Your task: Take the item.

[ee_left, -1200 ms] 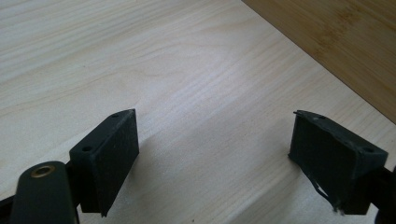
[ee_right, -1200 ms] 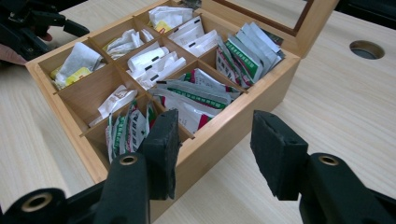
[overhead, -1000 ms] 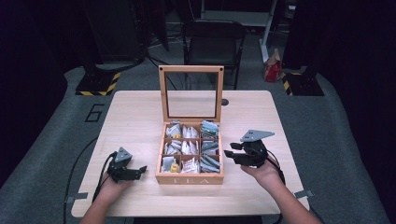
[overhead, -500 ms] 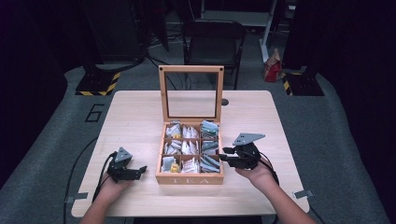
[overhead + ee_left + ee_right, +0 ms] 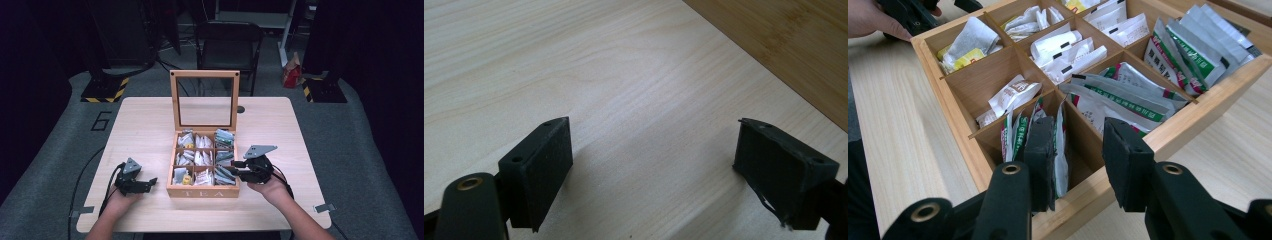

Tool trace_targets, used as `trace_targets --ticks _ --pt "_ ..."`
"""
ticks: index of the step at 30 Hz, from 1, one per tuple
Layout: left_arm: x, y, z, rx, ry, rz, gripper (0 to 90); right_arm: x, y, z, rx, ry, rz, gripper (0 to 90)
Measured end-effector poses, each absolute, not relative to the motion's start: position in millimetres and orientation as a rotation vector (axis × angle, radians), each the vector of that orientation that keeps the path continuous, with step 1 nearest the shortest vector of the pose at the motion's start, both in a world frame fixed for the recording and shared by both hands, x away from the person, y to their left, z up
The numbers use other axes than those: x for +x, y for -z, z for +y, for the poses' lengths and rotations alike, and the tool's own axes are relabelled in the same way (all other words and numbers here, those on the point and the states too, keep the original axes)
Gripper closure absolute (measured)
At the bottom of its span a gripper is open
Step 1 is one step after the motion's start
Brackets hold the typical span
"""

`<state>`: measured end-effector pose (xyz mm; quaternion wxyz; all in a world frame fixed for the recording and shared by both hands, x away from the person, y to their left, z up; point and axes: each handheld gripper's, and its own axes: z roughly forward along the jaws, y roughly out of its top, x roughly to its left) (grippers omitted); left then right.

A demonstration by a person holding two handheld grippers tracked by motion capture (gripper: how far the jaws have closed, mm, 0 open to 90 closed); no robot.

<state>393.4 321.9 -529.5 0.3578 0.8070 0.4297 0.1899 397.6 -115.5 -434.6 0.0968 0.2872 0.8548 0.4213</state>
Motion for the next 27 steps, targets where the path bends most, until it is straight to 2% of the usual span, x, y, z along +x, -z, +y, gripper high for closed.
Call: trace_targets --ticks 8,19,27 --pt "393 530 322 2.081 -0.490 1.108 15.1 399 441 -111 0.833 -1.231 2.561 67.5" --pt "393 530 322 2.083 -0.490 1.109 15.1 403 447 -104 0.820 -1.197 2.595 76.4" --pt "393 530 322 2.083 -0.490 1.108 15.1 407 454 -98 0.826 -1.186 2.626 79.4"
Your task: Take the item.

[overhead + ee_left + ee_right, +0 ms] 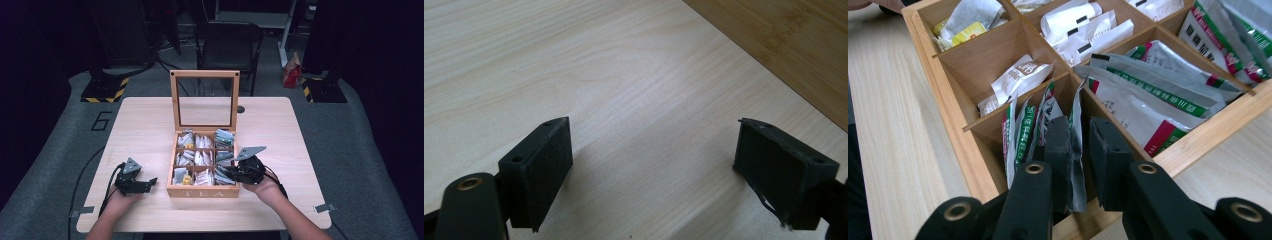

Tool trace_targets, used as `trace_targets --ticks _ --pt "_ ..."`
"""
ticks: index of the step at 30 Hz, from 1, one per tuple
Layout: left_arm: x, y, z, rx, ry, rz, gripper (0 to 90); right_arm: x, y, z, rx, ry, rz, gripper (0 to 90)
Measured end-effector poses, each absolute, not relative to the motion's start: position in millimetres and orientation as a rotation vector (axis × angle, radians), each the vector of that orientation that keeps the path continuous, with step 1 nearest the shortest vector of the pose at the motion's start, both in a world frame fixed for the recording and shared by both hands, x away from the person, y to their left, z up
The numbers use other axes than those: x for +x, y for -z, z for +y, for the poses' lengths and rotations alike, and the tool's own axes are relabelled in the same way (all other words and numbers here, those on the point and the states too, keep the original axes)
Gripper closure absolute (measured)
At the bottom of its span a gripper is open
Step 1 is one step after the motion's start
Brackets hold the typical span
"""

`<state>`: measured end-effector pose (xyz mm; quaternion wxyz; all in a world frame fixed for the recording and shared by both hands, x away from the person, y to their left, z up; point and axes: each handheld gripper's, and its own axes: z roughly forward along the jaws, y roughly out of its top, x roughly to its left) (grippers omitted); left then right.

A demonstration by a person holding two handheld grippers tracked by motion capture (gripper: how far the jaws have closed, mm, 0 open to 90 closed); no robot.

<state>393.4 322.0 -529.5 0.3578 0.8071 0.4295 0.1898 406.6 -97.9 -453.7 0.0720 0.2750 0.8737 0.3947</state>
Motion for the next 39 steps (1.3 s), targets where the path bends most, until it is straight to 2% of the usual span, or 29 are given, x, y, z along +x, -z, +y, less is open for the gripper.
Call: trace_targets --ticks 12,20,29,39 --pt "393 530 322 2.083 -0.490 1.109 15.1 408 460 -90 0.820 -1.161 2.664 81.6" --pt "393 529 322 2.084 -0.491 1.107 15.1 408 463 -86 0.806 -1.146 2.673 87.7" --pt "393 530 322 2.079 -0.492 1.107 15.1 410 462 -87 0.795 -1.139 2.678 89.6" --pt "394 529 322 2.086 -0.494 1.106 15.1 409 444 -92 0.795 -1.206 2.661 89.7"
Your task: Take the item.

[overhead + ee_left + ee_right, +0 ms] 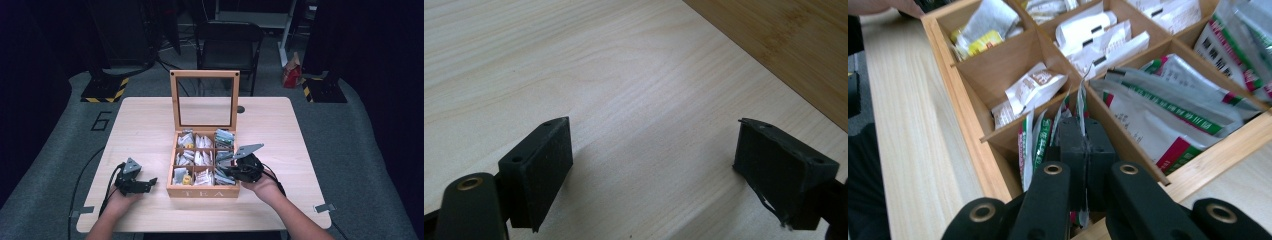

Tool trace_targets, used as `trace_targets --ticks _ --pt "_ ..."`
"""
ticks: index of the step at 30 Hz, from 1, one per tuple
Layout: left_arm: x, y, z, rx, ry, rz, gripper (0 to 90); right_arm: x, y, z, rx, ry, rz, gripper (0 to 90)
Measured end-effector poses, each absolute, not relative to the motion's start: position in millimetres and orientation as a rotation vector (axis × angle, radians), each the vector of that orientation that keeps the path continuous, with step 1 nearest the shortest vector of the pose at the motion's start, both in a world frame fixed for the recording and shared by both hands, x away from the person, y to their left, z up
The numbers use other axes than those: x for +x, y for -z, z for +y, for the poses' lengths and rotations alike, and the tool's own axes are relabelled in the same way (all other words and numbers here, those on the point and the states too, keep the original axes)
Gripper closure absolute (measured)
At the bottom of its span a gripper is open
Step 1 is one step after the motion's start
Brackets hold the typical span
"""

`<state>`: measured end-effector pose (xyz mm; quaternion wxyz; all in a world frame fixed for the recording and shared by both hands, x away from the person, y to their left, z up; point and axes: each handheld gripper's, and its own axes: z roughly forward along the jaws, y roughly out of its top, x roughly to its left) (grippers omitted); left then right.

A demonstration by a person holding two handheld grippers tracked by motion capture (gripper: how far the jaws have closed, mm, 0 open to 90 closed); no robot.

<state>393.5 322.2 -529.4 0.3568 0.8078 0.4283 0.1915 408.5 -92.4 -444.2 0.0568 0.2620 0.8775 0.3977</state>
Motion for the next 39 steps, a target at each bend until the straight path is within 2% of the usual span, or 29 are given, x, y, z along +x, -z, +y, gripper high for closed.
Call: trace_targets --ticks 14,39 --pt "394 529 322 2.086 -0.499 1.103 15.1 406 408 -102 0.762 -1.278 2.630 89.6" --pt "394 529 322 2.085 -0.497 1.105 15.1 409 371 -131 0.818 -1.321 2.547 89.4"
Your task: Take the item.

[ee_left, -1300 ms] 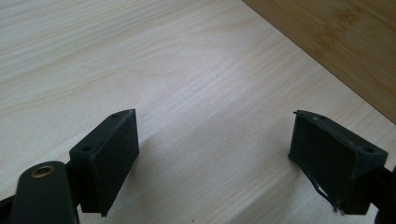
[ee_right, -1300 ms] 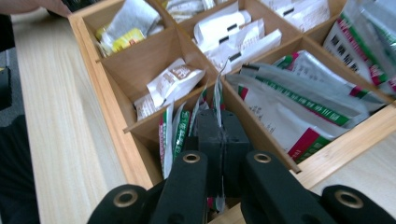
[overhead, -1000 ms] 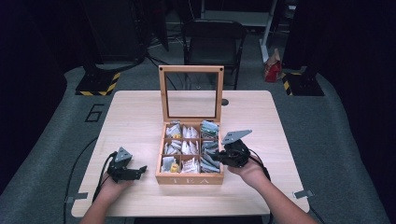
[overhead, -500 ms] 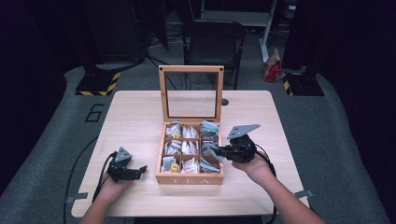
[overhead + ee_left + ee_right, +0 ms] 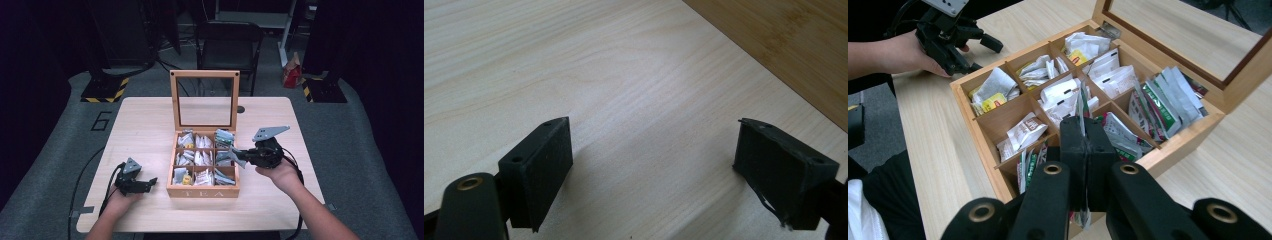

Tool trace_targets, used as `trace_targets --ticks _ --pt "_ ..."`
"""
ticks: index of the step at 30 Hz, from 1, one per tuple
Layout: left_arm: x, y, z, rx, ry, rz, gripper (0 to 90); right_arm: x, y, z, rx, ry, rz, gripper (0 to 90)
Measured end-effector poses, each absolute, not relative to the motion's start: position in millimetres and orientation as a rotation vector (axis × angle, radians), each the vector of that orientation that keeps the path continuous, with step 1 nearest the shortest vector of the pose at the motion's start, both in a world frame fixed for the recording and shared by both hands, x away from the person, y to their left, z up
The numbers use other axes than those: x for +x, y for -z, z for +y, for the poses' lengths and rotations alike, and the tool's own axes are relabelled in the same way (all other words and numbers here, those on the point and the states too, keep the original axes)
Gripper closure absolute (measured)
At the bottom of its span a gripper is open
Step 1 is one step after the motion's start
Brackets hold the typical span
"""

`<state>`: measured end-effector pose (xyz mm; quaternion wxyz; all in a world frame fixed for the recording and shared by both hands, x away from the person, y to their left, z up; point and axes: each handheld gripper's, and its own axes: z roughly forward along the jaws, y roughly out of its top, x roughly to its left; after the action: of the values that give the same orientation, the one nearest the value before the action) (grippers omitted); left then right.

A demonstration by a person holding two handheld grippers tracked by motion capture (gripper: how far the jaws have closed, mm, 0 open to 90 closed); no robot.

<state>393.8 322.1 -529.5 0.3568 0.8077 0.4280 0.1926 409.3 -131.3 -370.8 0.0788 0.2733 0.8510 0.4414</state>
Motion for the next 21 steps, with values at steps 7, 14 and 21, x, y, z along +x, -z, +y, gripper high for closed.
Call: trace_targets --ticks 7,14,21 --pt "394 530 322 2.084 -0.496 1.105 15.1 411 368 -139 0.828 -1.311 2.528 89.4" --pt "394 530 322 2.085 -0.496 1.104 15.1 413 367 -149 0.862 -1.305 2.501 89.2" --pt "394 529 322 2.089 -0.501 1.100 15.1 417 367 -163 0.905 -1.282 2.469 89.1"
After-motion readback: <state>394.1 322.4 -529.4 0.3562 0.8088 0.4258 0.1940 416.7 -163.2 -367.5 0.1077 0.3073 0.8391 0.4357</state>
